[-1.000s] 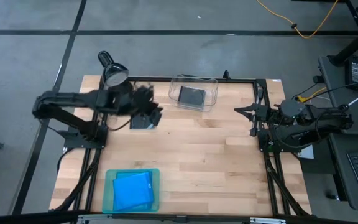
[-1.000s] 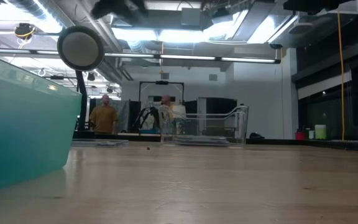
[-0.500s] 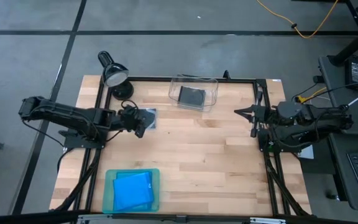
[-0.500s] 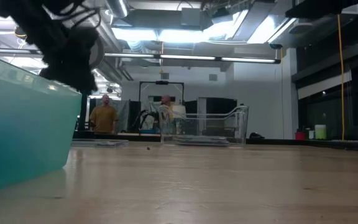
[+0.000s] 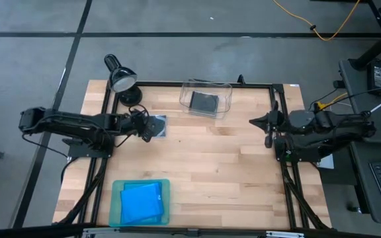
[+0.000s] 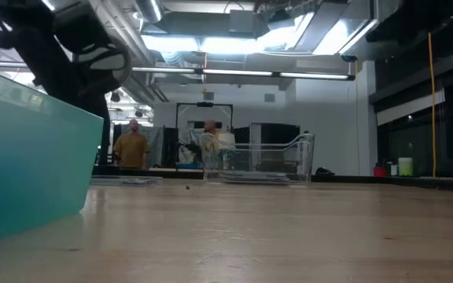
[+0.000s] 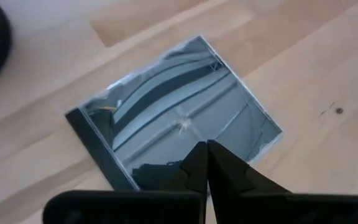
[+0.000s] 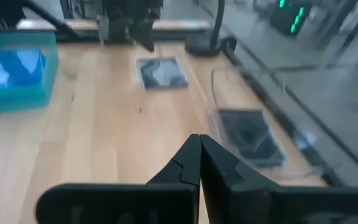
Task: Pick & place jewel cases by type
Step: Put the black CD case into the transparent bin
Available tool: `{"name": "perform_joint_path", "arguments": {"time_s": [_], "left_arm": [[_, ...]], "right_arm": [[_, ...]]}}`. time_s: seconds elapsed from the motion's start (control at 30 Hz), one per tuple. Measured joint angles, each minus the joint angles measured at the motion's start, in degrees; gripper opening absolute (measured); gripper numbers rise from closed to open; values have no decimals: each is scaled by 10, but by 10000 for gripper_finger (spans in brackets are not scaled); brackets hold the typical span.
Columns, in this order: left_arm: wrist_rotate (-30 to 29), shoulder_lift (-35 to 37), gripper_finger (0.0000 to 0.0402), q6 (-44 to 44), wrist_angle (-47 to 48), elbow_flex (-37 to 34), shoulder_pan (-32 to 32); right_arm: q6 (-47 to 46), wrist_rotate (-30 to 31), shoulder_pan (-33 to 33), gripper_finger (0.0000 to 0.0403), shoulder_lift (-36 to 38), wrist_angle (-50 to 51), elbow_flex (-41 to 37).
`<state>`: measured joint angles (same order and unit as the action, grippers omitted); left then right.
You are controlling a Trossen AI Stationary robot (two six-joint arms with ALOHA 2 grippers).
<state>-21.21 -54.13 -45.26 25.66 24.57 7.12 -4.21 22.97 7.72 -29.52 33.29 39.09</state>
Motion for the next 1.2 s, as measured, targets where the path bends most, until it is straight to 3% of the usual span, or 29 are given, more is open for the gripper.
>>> {"name": "perform_joint_path", "arguments": {"time_s": [0.47, 1.2], "left_arm": [[87, -28, 1, 12, -125, -55, 31], [152, -252, 1, -58, -366, -46, -44]], "right_arm": [[-48, -1, 0, 7, -85, 28, 0], [-60, -52, 0, 7, -184, -9, 0]]}}
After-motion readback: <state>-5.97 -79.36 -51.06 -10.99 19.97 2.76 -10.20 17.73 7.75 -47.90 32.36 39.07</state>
